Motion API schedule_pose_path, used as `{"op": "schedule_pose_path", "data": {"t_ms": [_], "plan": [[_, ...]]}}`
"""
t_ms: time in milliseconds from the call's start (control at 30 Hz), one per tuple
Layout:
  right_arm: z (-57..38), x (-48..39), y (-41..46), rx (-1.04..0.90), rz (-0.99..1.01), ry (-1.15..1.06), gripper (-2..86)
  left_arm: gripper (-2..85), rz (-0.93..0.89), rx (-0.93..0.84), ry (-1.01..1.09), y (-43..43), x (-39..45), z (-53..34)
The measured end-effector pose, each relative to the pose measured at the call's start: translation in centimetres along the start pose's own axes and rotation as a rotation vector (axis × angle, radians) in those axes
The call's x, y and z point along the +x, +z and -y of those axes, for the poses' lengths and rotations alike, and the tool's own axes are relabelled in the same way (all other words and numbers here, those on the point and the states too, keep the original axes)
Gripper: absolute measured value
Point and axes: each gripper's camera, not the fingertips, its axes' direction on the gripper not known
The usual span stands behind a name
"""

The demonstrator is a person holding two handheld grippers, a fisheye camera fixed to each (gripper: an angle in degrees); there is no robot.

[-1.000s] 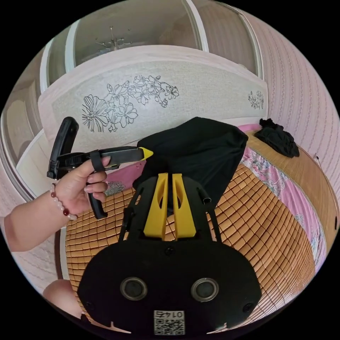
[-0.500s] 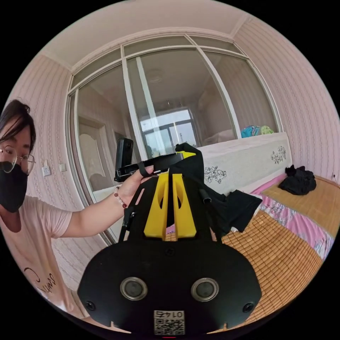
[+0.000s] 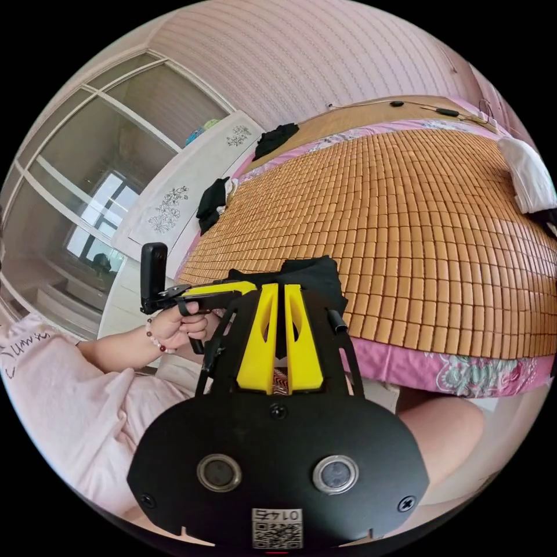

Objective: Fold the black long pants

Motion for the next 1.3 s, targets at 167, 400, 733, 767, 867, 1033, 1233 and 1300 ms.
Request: {"op": "schedule_pose_path", "data": {"t_ms": [167, 400, 733, 767, 867, 1033, 1233, 1300], "plan": [[1.9, -1.2, -5.5, 0.067, -0.095, -0.011, 1.0, -0.9, 0.055, 0.072, 0.018, -2.3, 2.3, -2.0], [6.6, -2.0, -10.1, 0.137, -0.094, 0.083, 1.1, 6.4, 0.528, 0.112, -0.151, -8.6, -2.3, -5.4], [12.3, -5.7, -14.2, 0.082, -0.043, 0.100, 1.1, 1.6, 0.553, -0.332, -0.152, 1.0, -5.6, -2.3], [13.0, -6.1, -15.1, 0.088, -0.028, 0.097, 1.1, 0.7, 0.541, -0.319, -0.151, 0.8, -5.5, -2.2], [15.9, -7.5, -17.9, 0.152, 0.013, 0.060, 1.0, -0.6, 0.471, -0.155, -0.136, -2.6, -4.3, -1.1], [22.0, -9.0, -24.9, 0.341, 0.181, 0.002, 0.9, -1.0, 0.571, 0.161, 0.078, -11.4, 1.8, 5.5], [18.0, -2.5, -29.9, 0.437, 0.205, 0.193, 0.9, -1.0, 0.523, 0.371, 0.194, -18.3, 6.8, 3.8], [15.0, 0.9, -28.0, 0.338, 0.182, 0.371, 0.9, -1.0, 0.505, 0.299, 0.116, -15.9, 5.1, 2.5]]}}
